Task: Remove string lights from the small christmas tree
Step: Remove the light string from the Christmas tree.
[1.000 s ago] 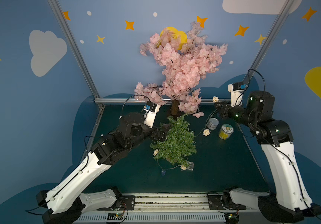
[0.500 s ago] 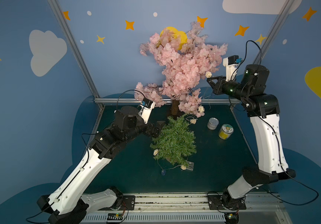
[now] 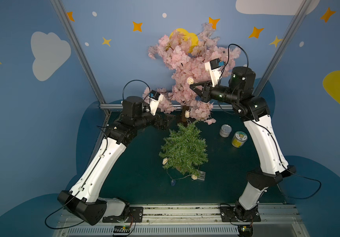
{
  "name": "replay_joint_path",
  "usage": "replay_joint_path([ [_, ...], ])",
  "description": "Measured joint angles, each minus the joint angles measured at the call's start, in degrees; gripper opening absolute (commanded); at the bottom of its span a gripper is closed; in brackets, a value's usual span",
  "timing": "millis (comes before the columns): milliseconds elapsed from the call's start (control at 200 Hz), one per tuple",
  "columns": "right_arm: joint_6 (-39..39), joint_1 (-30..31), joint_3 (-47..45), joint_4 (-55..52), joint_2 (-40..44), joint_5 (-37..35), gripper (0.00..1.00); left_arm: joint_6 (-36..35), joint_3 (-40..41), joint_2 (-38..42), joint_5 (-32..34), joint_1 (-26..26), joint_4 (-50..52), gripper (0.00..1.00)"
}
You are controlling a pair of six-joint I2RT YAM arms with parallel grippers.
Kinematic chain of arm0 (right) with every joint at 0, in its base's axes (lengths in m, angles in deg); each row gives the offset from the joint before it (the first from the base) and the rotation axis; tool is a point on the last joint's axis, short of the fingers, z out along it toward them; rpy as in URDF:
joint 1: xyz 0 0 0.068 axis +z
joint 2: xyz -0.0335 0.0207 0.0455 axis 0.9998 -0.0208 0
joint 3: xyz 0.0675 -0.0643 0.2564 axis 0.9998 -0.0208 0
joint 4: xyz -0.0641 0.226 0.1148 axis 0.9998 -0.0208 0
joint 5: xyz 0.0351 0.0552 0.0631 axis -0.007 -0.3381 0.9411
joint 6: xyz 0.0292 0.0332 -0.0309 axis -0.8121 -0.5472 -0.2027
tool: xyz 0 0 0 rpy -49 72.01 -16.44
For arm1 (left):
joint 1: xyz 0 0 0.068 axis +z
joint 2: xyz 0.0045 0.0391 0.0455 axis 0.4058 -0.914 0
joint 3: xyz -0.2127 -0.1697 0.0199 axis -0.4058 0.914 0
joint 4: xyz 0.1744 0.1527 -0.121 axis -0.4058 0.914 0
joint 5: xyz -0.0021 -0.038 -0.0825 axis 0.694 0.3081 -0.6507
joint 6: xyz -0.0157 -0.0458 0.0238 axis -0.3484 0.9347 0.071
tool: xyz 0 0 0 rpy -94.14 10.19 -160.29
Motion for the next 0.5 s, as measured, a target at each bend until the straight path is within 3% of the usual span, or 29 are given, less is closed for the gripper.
replay_joint_path([
  [225,-1.3,0.2,4.1,2.5,-1.7,0.5,0.05,0.8,0.0,-2.8,-11.0,0.0,-5.1,0.99],
  [501,-4.4,2.9,7.6,5.5,-6.3,1.9,0.06,1.7,-2.1,-6.3,-13.9,0.1,-8.4,0.99],
])
